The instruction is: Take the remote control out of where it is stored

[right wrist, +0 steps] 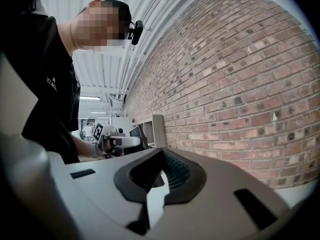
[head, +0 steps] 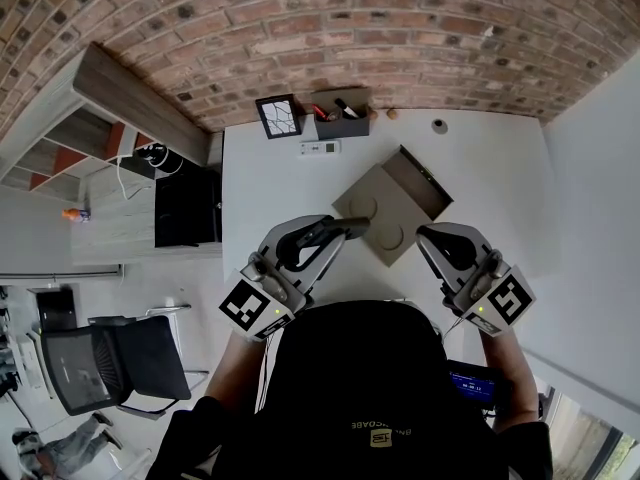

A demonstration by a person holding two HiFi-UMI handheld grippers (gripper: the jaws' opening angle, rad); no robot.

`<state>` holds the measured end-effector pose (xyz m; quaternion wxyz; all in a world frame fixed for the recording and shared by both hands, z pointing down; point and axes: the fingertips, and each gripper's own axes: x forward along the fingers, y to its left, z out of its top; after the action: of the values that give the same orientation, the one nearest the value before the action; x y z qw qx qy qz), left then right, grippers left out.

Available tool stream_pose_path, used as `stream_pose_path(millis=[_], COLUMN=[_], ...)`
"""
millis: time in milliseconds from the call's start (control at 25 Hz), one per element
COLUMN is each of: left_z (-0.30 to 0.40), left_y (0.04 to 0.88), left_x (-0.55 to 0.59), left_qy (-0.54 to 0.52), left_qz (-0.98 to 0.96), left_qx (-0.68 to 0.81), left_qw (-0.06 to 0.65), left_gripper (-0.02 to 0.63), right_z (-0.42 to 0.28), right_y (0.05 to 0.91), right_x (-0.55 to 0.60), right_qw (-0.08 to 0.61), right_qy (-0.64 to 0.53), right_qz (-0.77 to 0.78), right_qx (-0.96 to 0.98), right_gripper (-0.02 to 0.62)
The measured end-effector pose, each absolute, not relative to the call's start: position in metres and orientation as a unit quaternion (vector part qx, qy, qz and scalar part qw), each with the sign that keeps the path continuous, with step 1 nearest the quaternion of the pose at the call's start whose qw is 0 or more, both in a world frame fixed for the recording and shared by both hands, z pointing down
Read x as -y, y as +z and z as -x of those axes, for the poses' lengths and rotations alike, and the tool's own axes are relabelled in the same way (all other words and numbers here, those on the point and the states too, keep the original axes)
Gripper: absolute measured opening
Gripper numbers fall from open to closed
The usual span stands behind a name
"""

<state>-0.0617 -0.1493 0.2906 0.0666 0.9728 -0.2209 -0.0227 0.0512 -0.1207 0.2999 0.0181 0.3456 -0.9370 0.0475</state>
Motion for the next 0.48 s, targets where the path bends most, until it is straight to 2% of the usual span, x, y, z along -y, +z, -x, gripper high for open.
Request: stream_pose_path(millis=[480], left_z=[0.0582], left_y=[0.2861], left_x=[0.1489], left_qy=[-0.036], left_qz=[-0.975], left_qx=[0.209], left_qw=[0.066], left_gripper=[0.095], right_z=[-0.0581], right_y=[0.2990], right_x=[0.1186], right_qw=[0.015], right_qy=[0.055], right_qz=[-0.359], right_qx=[0.932], right_gripper=[0.006])
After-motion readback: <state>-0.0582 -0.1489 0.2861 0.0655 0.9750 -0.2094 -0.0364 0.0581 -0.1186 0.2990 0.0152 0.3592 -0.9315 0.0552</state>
